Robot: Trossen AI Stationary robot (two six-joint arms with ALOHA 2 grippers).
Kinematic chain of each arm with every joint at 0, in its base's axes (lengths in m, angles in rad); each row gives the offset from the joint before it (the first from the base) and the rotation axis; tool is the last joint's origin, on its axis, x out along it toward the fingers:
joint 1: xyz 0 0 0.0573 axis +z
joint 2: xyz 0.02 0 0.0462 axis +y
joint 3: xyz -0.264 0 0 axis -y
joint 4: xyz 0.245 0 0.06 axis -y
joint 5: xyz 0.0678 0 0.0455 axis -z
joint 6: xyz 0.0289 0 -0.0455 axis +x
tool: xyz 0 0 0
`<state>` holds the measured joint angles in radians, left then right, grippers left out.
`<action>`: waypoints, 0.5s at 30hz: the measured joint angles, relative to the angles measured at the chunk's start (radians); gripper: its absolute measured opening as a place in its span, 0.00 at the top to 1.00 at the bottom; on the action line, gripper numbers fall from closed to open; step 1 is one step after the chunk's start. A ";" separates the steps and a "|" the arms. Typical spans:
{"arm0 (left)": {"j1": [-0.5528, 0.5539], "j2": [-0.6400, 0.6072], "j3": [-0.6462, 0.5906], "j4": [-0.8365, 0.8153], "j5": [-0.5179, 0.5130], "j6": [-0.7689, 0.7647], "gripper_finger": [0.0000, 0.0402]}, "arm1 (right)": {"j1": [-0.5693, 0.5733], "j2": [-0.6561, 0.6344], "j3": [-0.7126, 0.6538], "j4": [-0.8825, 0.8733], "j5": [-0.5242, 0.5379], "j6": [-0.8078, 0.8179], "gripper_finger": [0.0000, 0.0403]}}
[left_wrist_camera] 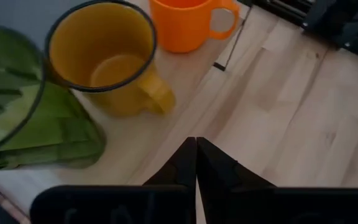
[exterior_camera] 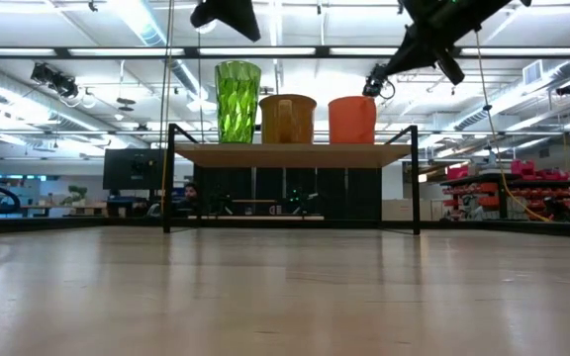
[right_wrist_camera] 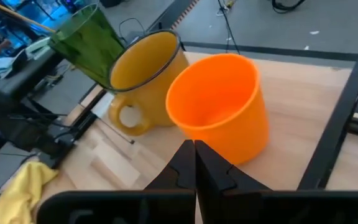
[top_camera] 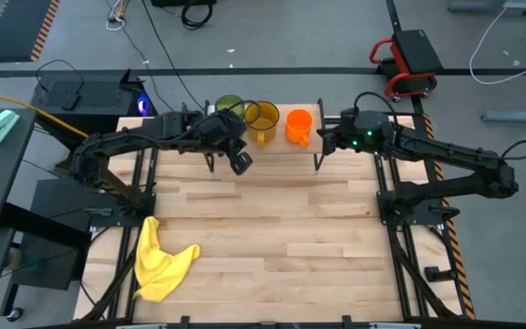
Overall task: Stack small to large cups/mugs on shelf
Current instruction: Return to Home Position
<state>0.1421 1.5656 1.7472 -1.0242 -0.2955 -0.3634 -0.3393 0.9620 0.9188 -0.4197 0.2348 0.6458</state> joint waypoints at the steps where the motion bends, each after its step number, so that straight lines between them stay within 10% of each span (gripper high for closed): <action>1: 0.004 -0.001 0.000 -0.007 -0.001 -0.004 0.97 | 0.007 -0.001 0.000 -0.001 0.000 0.007 0.99; 15: 0.012 -0.152 0.001 -0.095 -0.089 -0.019 0.95 | 0.214 -0.096 0.071 -0.005 -0.026 -0.002 0.99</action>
<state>0.1545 1.4135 1.7481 -1.1195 -0.3847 -0.3824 -0.1253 0.8656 0.9895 -0.4248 0.2089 0.6437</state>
